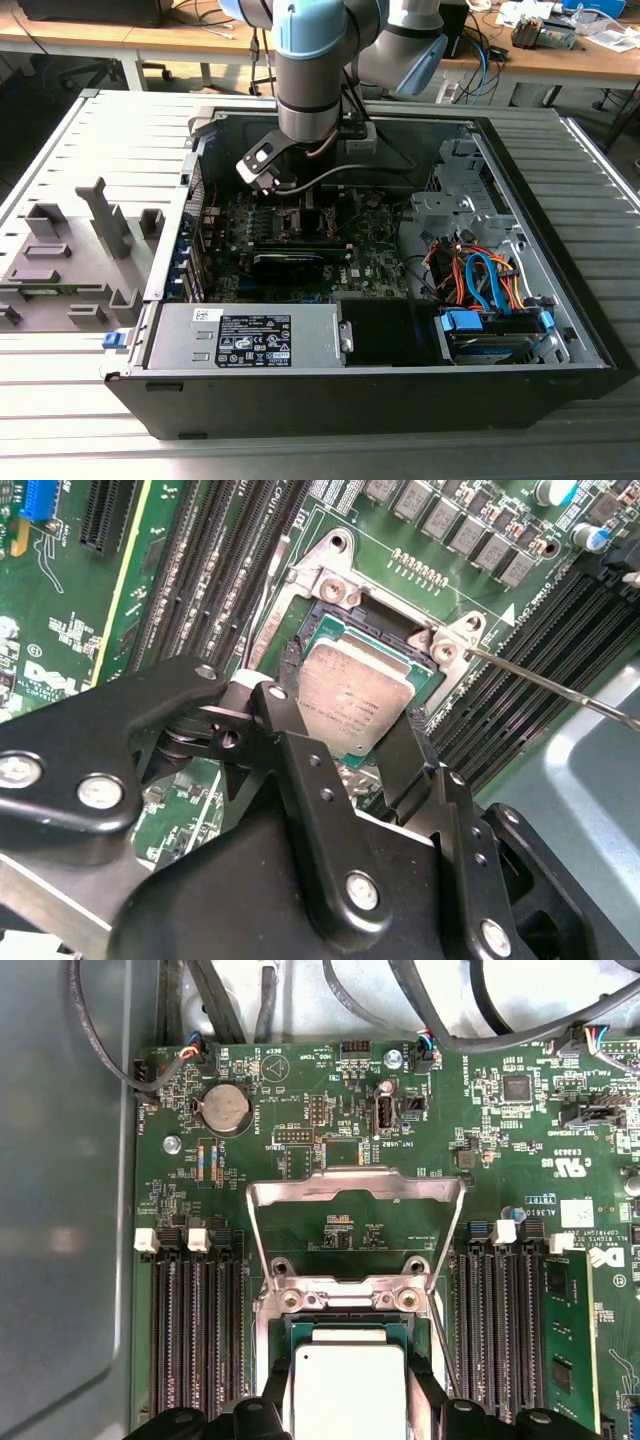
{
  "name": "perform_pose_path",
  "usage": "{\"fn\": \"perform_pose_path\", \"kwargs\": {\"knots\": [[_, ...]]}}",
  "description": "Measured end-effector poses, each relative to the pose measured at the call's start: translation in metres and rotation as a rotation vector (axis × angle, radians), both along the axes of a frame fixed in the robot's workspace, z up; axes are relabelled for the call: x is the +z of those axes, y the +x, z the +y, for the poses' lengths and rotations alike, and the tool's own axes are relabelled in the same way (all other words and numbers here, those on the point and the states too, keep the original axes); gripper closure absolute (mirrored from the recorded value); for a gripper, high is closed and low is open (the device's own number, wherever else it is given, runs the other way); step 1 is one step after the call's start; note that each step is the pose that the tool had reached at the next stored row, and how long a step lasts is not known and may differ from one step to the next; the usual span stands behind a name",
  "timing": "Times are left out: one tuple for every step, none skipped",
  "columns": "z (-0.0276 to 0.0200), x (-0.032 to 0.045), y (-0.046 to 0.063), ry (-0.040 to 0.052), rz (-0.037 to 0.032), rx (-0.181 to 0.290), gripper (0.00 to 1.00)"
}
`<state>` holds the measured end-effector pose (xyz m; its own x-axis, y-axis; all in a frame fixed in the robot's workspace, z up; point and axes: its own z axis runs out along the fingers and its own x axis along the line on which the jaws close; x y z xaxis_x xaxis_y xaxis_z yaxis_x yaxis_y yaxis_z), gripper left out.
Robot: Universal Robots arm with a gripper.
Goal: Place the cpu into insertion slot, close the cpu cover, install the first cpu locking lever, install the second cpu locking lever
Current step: 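Place the cpu into insertion slot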
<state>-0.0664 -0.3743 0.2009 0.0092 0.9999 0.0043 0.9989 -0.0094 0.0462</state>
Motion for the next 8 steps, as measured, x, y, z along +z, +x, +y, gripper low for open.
{"fn": "perform_pose_path", "kwargs": {"knots": [[0.0000, -0.0002, 0.0000, -0.0004, 0.0001, 0.000, 0.46], [0.0000, -0.0004, 0.0001, -0.0005, 0.0001, 0.000, 0.46], [0.0000, -0.0007, 0.0002, -0.0006, 0.0001, 0.000, 0.46], [0.0000, -0.0009, 0.0004, -0.0006, 0.0000, 0.000, 0.46], [0.0000, -0.0011, 0.0005, -0.0008, 0.0003, 0.000, 0.46], [0.0000, -0.0015, 0.0008, -0.0013, 0.0003, 0.000, 0.46], [0.0000, -0.0016, 0.0010, -0.0015, 0.0003, 0.000, 0.46], [-0.0001, -0.0018, 0.0012, -0.0018, 0.0003, 0.000, 0.46]]}}
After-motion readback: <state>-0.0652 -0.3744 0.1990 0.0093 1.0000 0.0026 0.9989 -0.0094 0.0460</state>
